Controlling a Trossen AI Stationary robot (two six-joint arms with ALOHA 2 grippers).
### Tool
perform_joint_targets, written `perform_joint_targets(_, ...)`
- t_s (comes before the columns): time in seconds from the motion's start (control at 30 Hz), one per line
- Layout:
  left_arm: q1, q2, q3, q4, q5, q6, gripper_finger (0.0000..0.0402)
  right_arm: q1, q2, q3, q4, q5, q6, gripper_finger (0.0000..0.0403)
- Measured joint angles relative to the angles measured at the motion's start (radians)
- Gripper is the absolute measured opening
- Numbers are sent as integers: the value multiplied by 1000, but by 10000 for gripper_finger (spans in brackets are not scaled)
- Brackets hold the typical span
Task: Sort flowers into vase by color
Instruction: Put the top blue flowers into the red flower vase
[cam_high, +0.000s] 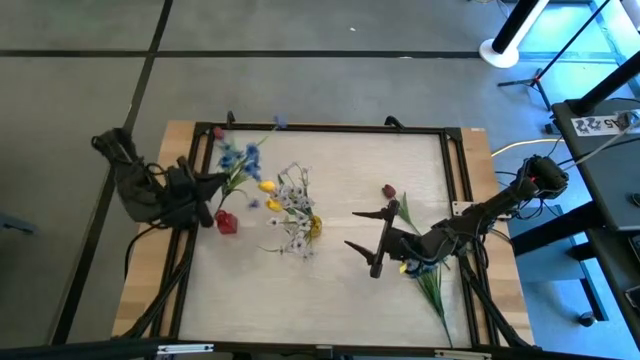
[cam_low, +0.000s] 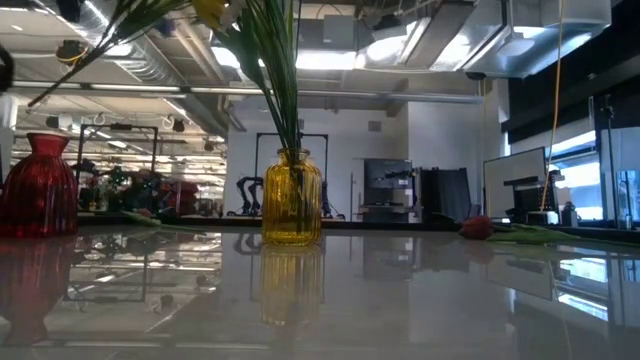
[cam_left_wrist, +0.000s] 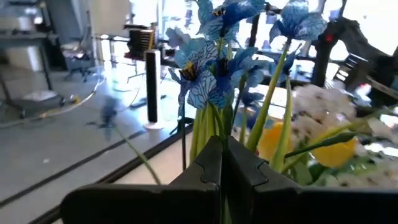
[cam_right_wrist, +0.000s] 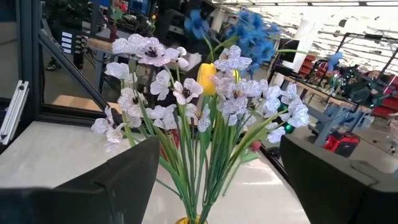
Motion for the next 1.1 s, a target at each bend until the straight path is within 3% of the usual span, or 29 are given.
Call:
perform_joint_targets(0.2, -146, -3, -4, -24, -170, 2, 0, 0, 1, 0, -15, -43, 26, 330)
perform_joint_targets(0.4, -167, -6, -64, -71, -182, -122, 0, 0, 1, 0, -14, -71, 20, 330)
perform_joint_targets(0.73, -76, -5, -155, -57, -180, -240, 0, -1, 1, 0, -16, -78, -44, 330)
perform_joint_targets(0.97, -18, -7, -122, 69, -180, -58, 0, -1, 1, 0, -14, -98, -75, 330)
perform_joint_targets(1.1, 23, -7, -122, 41, -180, -73, 0, -1, 1, 0, -23, -115, -92, 330)
